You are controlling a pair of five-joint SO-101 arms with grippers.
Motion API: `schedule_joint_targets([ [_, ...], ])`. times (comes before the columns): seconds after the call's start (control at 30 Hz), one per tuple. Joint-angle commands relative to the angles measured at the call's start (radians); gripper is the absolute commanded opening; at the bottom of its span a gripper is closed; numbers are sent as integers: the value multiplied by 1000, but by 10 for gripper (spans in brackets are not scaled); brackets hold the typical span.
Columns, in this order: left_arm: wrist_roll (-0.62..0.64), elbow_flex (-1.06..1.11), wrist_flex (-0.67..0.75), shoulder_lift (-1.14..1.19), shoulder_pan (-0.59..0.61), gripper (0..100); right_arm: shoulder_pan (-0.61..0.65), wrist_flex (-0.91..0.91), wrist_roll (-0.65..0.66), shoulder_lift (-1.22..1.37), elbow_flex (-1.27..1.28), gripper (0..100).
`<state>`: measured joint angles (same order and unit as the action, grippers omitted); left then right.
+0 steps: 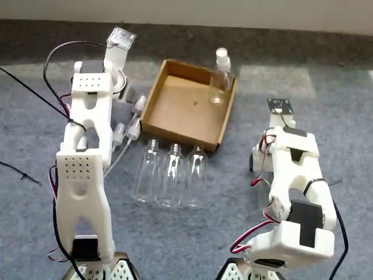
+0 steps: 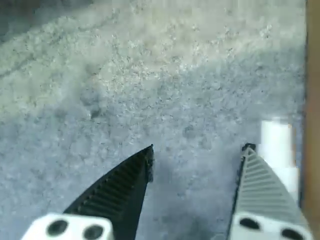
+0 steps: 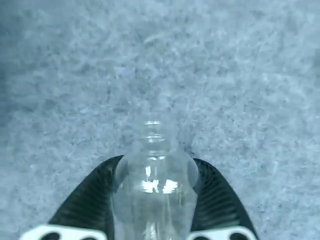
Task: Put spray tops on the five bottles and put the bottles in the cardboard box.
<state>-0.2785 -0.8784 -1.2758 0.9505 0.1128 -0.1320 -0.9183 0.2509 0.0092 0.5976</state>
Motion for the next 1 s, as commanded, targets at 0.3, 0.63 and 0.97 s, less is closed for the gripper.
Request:
schedule_joint_targets([
  [0.3, 0, -298, -161, -71, 30, 263, 16, -10, 8, -4, -50, 4],
  [0.63, -5, -325, -209, -35, -36, 263, 16, -12, 9, -4, -50, 4],
  [0.97, -5, -318, -218, 39, -47, 263, 16, -12, 9, -4, -50, 4],
])
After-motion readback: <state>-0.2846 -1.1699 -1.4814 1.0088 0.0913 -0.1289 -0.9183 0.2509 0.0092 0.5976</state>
